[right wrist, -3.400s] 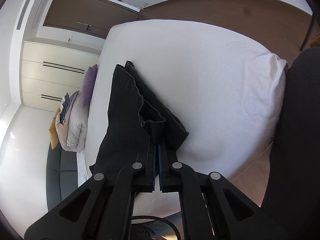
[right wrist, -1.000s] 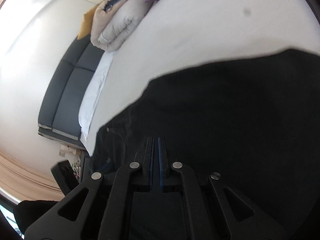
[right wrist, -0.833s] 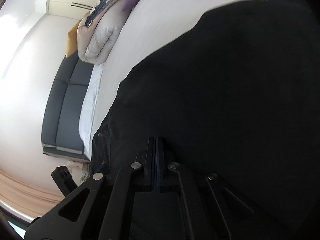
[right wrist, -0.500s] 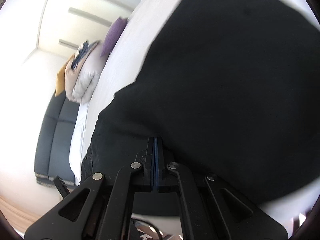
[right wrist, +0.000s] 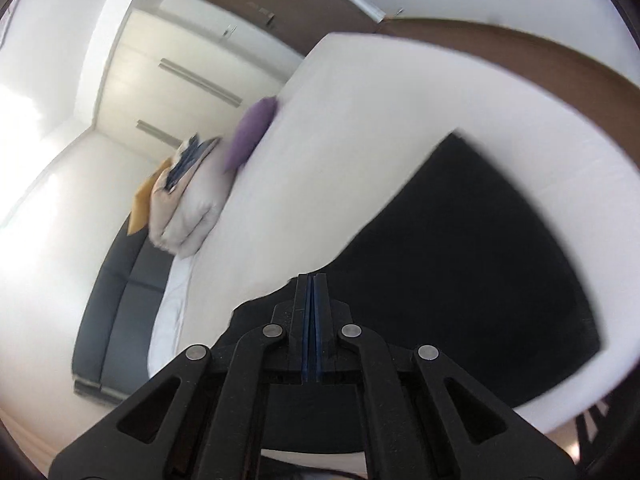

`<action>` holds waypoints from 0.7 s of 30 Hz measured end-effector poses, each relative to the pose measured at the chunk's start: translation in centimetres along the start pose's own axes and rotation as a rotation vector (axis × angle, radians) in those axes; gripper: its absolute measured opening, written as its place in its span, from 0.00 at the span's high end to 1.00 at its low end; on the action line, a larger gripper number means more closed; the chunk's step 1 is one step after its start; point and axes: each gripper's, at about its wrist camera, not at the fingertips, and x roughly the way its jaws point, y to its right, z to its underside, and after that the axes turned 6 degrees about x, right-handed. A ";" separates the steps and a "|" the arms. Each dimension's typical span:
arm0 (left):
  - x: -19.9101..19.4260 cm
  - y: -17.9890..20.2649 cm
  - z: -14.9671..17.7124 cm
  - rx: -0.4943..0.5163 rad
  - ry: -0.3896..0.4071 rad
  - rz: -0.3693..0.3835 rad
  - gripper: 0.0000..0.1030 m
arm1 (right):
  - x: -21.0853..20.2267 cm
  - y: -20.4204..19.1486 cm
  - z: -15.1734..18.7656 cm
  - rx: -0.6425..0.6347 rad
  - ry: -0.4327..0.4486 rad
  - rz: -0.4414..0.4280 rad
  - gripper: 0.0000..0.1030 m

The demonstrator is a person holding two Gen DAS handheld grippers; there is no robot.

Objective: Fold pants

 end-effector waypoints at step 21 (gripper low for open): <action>7.1 9.4 2.6 0.229 -0.064 0.117 0.31 | 1.8 12.0 -3.1 0.308 0.205 0.036 1.00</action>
